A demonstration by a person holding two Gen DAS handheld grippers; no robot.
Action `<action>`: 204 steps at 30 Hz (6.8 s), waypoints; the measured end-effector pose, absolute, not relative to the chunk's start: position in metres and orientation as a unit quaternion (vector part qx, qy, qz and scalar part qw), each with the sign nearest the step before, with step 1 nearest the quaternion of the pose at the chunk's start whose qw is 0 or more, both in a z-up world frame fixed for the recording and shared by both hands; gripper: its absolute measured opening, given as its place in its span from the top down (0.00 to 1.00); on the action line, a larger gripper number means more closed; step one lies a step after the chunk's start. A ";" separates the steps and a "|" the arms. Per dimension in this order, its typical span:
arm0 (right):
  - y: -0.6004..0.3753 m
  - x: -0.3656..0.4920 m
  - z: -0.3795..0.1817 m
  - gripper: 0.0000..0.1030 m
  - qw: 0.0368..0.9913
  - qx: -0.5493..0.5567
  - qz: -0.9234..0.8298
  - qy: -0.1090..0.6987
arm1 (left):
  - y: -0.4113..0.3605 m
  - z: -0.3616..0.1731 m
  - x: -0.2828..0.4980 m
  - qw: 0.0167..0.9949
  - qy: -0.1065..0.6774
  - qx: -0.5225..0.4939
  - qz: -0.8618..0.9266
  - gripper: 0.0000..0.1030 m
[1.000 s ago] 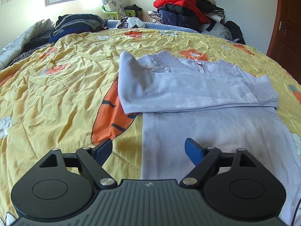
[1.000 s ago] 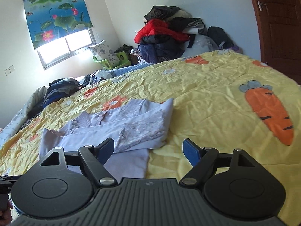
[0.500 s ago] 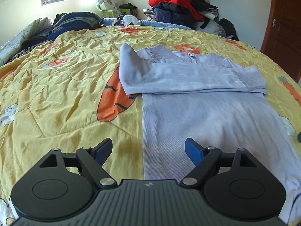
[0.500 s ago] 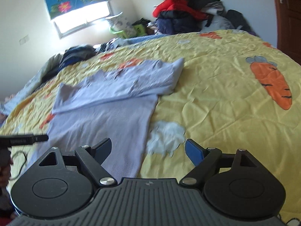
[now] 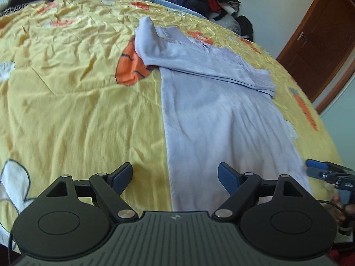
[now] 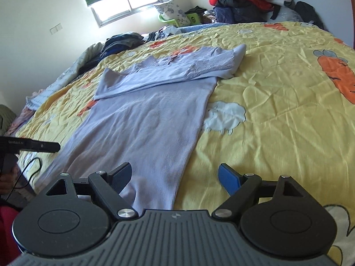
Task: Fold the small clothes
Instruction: 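Move both open grippers down to the hem of the lavender blouse, then close the left gripper on the hem while the right gripper pinches the hem, then lift the hem with both grippers and carry it toward the collar, then lay the hem over the collar and open both grippers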
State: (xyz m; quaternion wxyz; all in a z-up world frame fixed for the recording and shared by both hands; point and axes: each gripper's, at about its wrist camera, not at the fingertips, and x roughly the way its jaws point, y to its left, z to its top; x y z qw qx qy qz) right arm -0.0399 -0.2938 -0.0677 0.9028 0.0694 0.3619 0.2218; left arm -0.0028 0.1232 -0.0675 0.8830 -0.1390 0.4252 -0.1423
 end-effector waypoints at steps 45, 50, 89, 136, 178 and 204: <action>-0.306 -0.028 -0.093 0.71 0.781 0.274 0.366 0.426 | 0.106 -0.087 -0.016 0.828 0.414 -0.180 -0.332 0.44; -0.314 -0.040 -0.104 0.90 0.776 0.286 0.358 0.434 | 0.111 -0.093 -0.012 0.828 0.428 -0.188 -0.311 0.79; -0.316 0.014 -0.018 0.92 0.816 0.327 0.374 0.298 | 0.125 -0.017 0.017 0.865 0.310 -0.236 -0.316 0.98; -0.320 0.077 -0.058 0.91 0.840 0.399 0.254 0.267 | 0.070 -0.004 0.090 0.928 0.319 -0.112 -0.158 0.98; -0.309 0.253 -0.053 0.91 0.844 0.410 0.215 0.271 | 0.078 -0.001 0.264 0.918 0.339 -0.167 -0.116 0.98; -0.300 0.282 -0.085 0.73 0.827 0.374 0.218 0.359 | 0.102 -0.050 0.298 0.848 0.437 -0.259 -0.152 0.95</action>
